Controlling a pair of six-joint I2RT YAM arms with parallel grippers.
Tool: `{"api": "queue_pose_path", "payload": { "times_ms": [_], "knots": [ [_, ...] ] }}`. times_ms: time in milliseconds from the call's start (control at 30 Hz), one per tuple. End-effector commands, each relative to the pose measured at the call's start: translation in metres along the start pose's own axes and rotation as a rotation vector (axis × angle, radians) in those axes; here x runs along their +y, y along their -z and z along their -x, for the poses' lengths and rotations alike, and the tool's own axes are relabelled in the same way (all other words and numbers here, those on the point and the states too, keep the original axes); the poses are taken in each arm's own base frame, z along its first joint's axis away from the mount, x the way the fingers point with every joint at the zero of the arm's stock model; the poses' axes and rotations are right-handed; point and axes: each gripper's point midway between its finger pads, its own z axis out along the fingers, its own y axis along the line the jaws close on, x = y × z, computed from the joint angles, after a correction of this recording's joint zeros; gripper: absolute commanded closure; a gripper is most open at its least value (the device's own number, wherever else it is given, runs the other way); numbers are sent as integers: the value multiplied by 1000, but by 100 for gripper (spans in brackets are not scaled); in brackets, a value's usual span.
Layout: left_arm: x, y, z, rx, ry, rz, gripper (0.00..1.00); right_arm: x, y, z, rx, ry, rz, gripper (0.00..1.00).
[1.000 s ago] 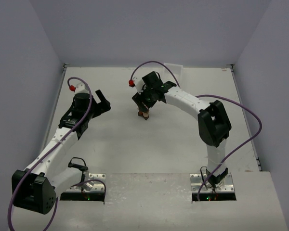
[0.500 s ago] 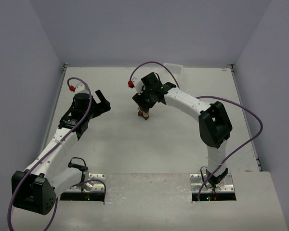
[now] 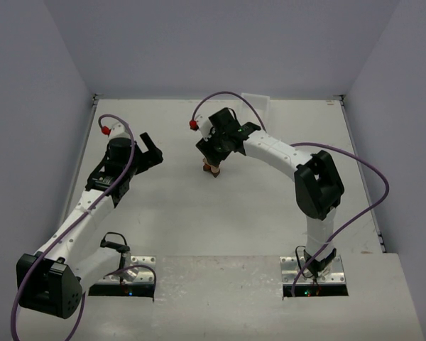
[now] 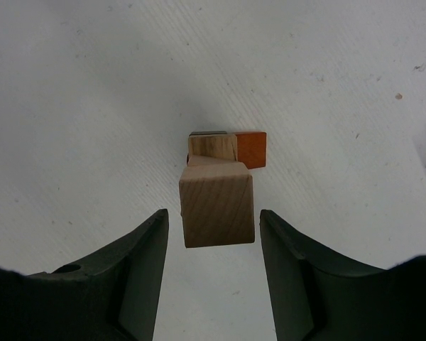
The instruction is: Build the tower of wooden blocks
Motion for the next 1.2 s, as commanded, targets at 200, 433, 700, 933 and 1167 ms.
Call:
{"api": "queue_pose_path", "payload": {
  "times_ms": [200,433,700,933,1167],
  "knots": [
    [-7,4,11,-50,1,-34,0,-3,14,29,-99,10,-51,46],
    [-7,2,10,-44,-2,-34,0,-1,14,28,-99,13,-46,48],
    [-8,4,11,-50,-6,-43,0,0,14,25,-92,7,-46,50],
    [-8,3,11,-50,-6,-39,0,1,17,26,-99,6,-46,53],
    [-8,3,11,-48,-8,-41,0,2,18,25,-97,3,-51,55]
  ]
}}
